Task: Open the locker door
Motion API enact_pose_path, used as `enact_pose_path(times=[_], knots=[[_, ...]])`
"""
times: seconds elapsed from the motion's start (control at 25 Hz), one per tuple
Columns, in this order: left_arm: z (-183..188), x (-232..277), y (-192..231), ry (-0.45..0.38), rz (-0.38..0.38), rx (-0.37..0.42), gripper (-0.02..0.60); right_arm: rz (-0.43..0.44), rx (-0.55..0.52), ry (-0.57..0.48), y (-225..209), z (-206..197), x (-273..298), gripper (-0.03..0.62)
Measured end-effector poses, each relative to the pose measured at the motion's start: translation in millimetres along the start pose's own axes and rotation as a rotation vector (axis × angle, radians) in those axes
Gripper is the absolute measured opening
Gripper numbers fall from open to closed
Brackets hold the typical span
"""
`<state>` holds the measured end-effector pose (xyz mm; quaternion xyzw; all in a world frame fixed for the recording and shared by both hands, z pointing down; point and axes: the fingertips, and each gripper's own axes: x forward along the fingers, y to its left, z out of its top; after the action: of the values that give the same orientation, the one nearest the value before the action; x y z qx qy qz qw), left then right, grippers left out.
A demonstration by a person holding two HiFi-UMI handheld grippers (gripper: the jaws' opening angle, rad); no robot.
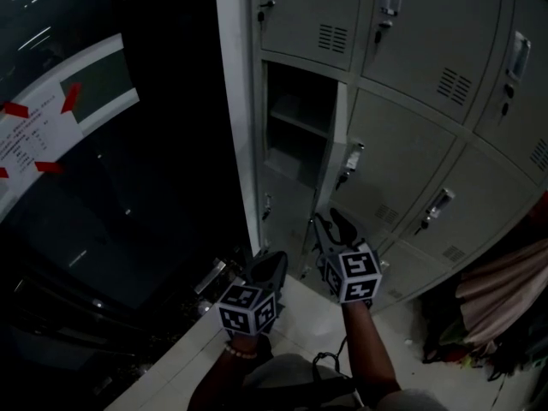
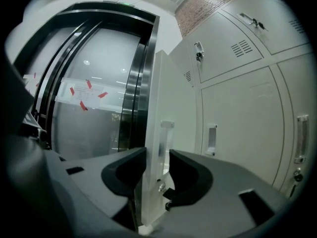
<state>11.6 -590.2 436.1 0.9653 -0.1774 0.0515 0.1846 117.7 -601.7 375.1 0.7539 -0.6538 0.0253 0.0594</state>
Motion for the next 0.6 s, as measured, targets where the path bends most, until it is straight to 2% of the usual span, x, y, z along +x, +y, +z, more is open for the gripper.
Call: enact_pose_path(times=[0.36,0.44,0.52,0.6], knots=[[0.6,-24.2,-1.0,-0.006,0.049,0.006,-0.008,0.03,-0.003,-0.051,6.9,21.5,-28.2,0.172],[-2.4,-33.1,-3.4,-0.009,0.065,0.003,-0.008,0.058,0.003,-0.052,13.0,18.3,-41.2,0.12],[-9.7,-44.1,-6.4,-0.005,0.087,-0.01,-0.008,0.075,0.025,-0.041,16.5,6.7,-55.2,0.034],[-20.0,-56.5,-10.5,0.009,0.108,-0.022,-0.008,0.088,0.05,-0.017,19.2,-10.4,-69.5,0.0]])
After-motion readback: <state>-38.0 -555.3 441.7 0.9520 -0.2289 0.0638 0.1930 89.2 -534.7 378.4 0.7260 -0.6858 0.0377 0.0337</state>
